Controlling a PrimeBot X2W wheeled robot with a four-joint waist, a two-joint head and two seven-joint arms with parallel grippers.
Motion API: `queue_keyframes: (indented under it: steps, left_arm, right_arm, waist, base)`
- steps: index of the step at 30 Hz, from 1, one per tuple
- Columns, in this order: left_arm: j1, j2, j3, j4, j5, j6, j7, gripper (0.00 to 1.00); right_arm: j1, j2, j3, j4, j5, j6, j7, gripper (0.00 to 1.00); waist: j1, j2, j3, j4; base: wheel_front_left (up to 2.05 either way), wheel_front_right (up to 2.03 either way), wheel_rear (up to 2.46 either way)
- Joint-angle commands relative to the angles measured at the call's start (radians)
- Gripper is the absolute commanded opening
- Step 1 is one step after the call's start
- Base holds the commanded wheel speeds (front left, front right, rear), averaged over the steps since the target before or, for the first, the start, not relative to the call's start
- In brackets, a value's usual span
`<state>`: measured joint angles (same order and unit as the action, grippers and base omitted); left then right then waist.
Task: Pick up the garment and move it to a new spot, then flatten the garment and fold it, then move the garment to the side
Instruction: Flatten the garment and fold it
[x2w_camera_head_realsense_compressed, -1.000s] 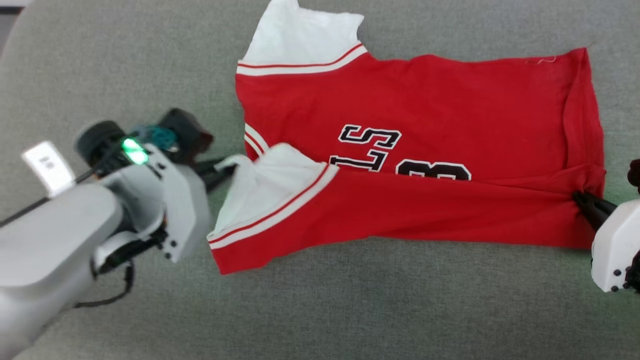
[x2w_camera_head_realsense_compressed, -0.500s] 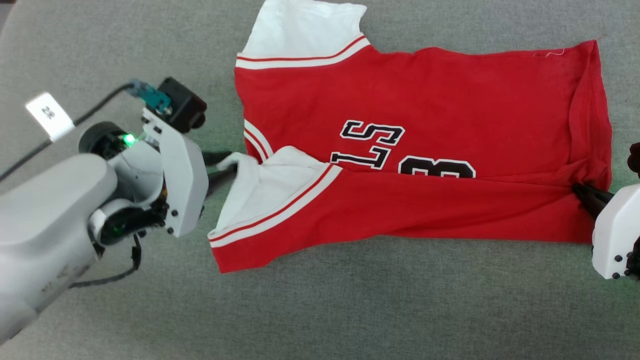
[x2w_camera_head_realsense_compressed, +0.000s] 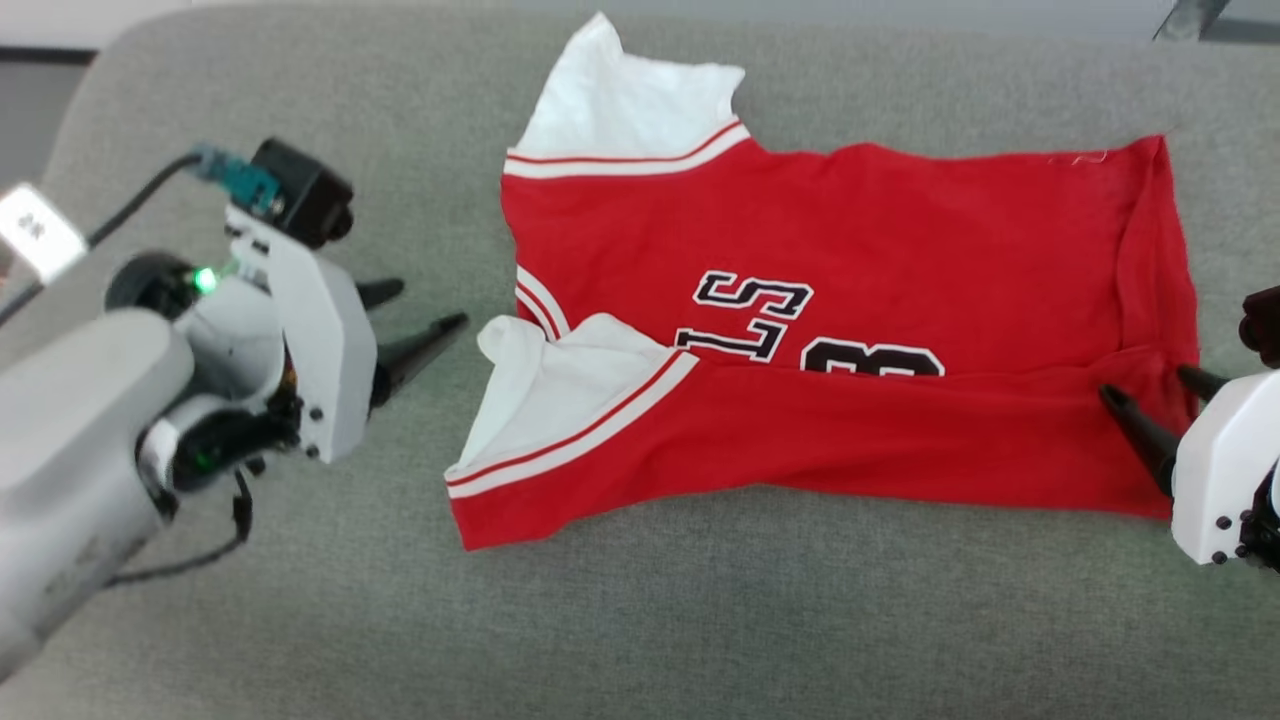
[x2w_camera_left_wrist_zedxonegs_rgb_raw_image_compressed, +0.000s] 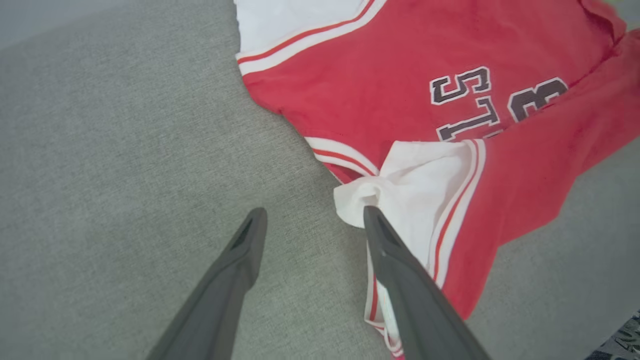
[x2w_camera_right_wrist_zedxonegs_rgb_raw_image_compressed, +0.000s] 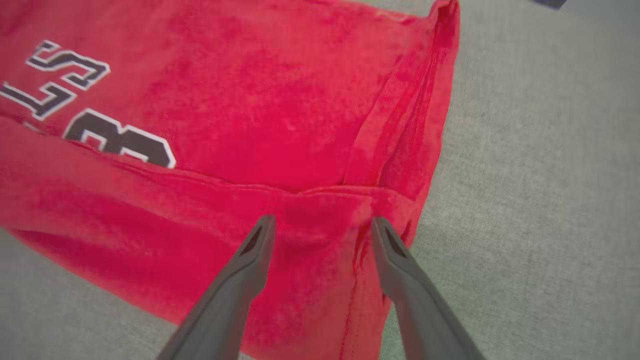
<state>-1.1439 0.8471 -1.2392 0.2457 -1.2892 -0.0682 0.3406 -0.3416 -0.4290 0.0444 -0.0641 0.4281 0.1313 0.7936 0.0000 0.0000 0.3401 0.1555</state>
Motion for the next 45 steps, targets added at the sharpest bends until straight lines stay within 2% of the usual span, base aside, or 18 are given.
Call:
queue_keyframes:
  steps: [1, 6, 13, 19, 23, 26, 28, 34, 38, 43, 45]
  left_arm:
    - [0.019, 0.001, 0.005, -0.018, -0.006, 0.017, -0.01, 1.0]
    - [0.102, 0.034, 0.034, -0.119, -0.053, 0.105, -0.091, 1.0]
    - [0.246, 0.089, 0.072, -0.259, -0.11, 0.235, -0.24, 1.0]
    - [0.342, 0.134, 0.1, -0.331, -0.172, 0.334, -0.315, 1.0]
    - [0.374, 0.165, 0.111, -0.362, -0.231, 0.377, -0.298, 1.0]
    - [0.383, 0.18, 0.117, -0.373, -0.28, 0.406, -0.258, 1.0]
    - [0.384, 0.183, 0.113, -0.376, -0.294, 0.414, -0.235, 1.0]
    - [0.359, 0.201, 0.1, -0.355, -0.377, 0.501, -0.086, 1.0]
    - [0.348, 0.19, 0.081, -0.329, -0.411, 0.554, 0.0, 1.0]
    - [0.338, 0.166, 0.052, -0.26, -0.415, 0.579, 0.064, 1.0]
    - [0.331, 0.151, 0.043, -0.227, -0.412, 0.574, 0.085, 1.0]
  right_arm:
    - [0.014, 0.0, -0.001, -0.01, -0.002, -0.001, -0.017, 1.0]
    - [0.051, -0.032, 0.025, -0.065, -0.023, -0.001, -0.166, 1.0]
    - [0.115, -0.05, 0.046, -0.099, -0.117, -0.001, -0.514, 1.0]
    - [0.183, 0.001, 0.015, -0.094, -0.248, -0.001, -0.809, 1.0]
    - [0.23, 0.07, -0.026, -0.077, -0.302, -0.001, -0.931, 1.0]
    - [0.254, 0.122, -0.059, -0.064, -0.316, -0.001, -0.969, 1.0]
    - [0.258, 0.134, -0.067, -0.062, -0.317, -0.001, -0.975, 1.0]
    - [0.254, 0.176, -0.095, -0.061, -0.327, -0.001, -0.985, 1.0]
    - [0.247, 0.19, -0.107, -0.068, -0.321, -0.001, -0.985, 1.0]
    - [0.236, 0.201, -0.108, -0.068, -0.315, -0.001, -0.985, 1.0]
    - [0.233, 0.206, -0.111, -0.067, -0.31, -0.001, -0.985, 1.0]
  waist:
    - [0.0, 0.0, -0.035, 0.0]
    - [0.0, 0.0, -0.095, -0.006]
    - [0.0, 0.0, -0.166, -0.029]
    - [0.0, 0.0, -0.179, -0.065]
    - [0.0, 0.0, -0.17, -0.099]
    - [0.0, 0.0, -0.162, -0.127]
    - [0.0, 0.0, -0.158, -0.136]
    - [0.0, 0.0, -0.138, -0.186]
    - [0.0, 0.0, -0.12, -0.21]
    - [0.0, 0.0, -0.098, -0.227]
    - [0.0, 0.0, -0.093, -0.23]
  base:
    - [0.0, 0.0, 0.0]
    - [0.0, 0.0, 0.0]
    - [0.0, 0.0, 0.0]
    - [0.0, 0.0, 0.0]
    - [0.0, 0.0, 0.0]
    - [0.0, 0.0, 0.0]
    - [0.0, 0.0, 0.0]
    - [0.0, 0.0, 0.0]
    - [0.0, 0.0, 0.0]
    - [0.0, 0.0, 0.0]
    - [0.0, 0.0, 0.0]
